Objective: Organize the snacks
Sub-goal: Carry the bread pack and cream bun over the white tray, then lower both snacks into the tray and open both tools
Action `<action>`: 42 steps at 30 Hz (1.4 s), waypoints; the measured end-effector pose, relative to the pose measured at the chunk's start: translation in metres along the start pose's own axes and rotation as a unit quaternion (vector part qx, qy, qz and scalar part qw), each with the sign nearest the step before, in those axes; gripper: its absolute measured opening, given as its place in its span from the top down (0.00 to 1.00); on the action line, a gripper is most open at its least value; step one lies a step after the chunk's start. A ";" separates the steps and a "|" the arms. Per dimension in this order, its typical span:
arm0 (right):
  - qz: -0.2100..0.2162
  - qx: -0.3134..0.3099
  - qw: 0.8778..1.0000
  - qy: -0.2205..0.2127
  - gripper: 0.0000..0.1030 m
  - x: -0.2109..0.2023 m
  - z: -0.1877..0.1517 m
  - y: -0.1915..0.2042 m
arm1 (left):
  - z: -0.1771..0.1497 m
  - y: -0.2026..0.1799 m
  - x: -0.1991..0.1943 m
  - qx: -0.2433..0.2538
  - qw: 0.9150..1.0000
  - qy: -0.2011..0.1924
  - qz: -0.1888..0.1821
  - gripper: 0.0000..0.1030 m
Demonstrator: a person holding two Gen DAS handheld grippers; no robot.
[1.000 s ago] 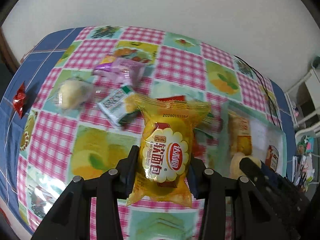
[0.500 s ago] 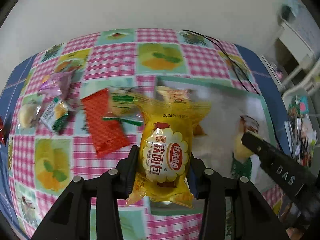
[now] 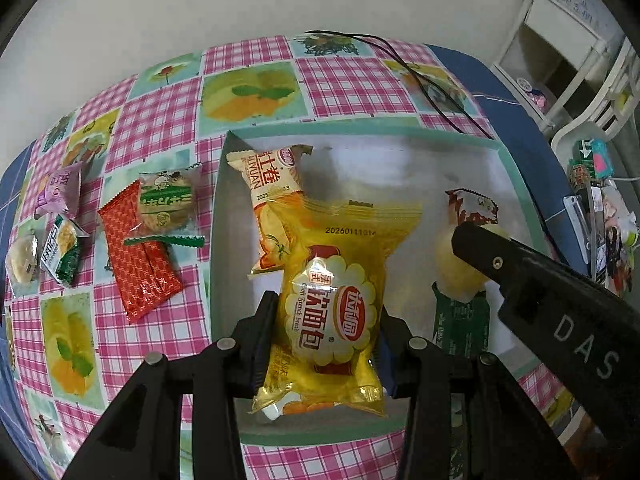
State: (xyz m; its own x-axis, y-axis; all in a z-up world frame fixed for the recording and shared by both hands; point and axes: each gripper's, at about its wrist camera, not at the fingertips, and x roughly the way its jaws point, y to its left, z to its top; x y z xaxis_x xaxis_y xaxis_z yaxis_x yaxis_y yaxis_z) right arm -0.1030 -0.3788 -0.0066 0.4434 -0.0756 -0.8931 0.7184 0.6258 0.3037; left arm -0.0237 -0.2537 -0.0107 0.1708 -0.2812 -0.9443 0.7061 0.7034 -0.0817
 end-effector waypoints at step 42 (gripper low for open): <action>-0.029 -0.011 0.999 0.031 0.65 0.003 -0.001 0.006 | 0.001 0.051 -0.009 -0.076 0.997 0.019 0.026 0.43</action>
State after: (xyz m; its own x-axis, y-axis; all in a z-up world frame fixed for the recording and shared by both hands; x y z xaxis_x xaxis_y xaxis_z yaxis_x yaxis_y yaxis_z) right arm -0.0981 -0.3743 -0.0075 0.3671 -0.0654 -0.9279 0.7296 0.6391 0.2436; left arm 0.0113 -0.2161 -0.0058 0.1768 -0.2190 -0.9596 0.5836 0.8084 -0.0770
